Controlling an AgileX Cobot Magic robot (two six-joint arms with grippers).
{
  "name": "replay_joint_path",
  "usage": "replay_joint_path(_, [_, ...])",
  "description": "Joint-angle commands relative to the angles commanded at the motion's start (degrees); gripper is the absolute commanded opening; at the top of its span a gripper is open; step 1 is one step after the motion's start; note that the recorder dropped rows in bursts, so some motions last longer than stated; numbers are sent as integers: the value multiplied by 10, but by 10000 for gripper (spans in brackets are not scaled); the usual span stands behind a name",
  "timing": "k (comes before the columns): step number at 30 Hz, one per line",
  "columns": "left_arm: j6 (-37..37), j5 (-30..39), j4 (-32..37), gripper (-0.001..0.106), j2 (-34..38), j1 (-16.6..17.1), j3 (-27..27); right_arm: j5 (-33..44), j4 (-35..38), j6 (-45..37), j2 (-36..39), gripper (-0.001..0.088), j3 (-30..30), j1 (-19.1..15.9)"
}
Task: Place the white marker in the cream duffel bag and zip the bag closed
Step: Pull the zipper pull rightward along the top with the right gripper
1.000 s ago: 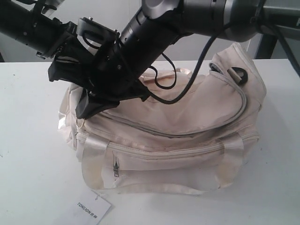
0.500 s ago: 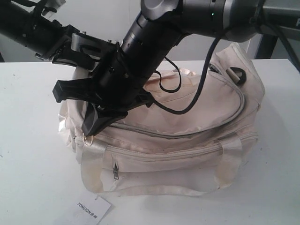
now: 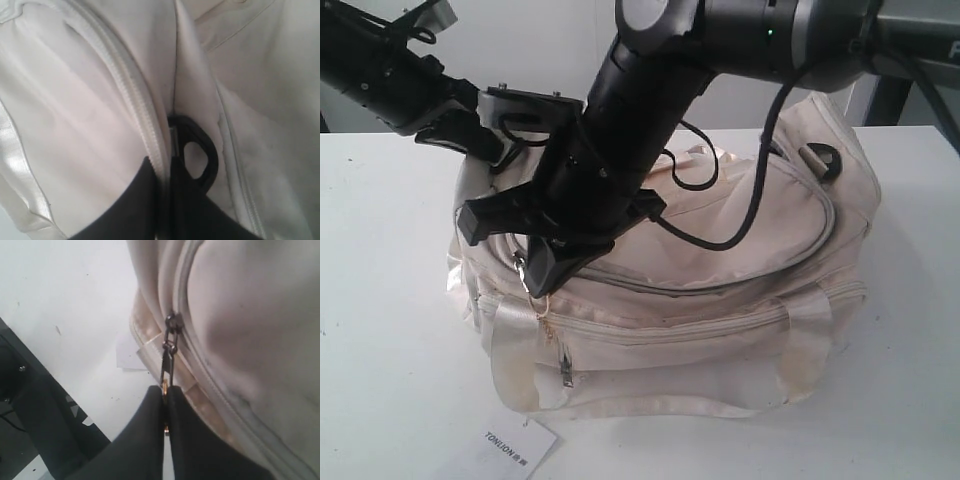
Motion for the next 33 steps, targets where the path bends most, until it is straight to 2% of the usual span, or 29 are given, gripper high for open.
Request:
replay_joint_path(4, [0, 0, 3, 0, 0, 0, 0, 0, -12, 0, -11, 0, 0, 0])
replay_joint_path(12, [0, 2, 4, 0, 0, 0, 0, 0, -90, 0, -50, 0, 1, 0])
replay_joint_path(20, [0, 2, 4, 0, 0, 0, 0, 0, -160, 19, -94, 0, 63, 0])
replay_joint_path(24, [4, 2, 6, 0, 0, 0, 0, 0, -163, 19, -105, 0, 73, 0])
replay_joint_path(33, [4, 1, 82, 0, 0, 0, 0, 0, -229, 51, -132, 0, 102, 0])
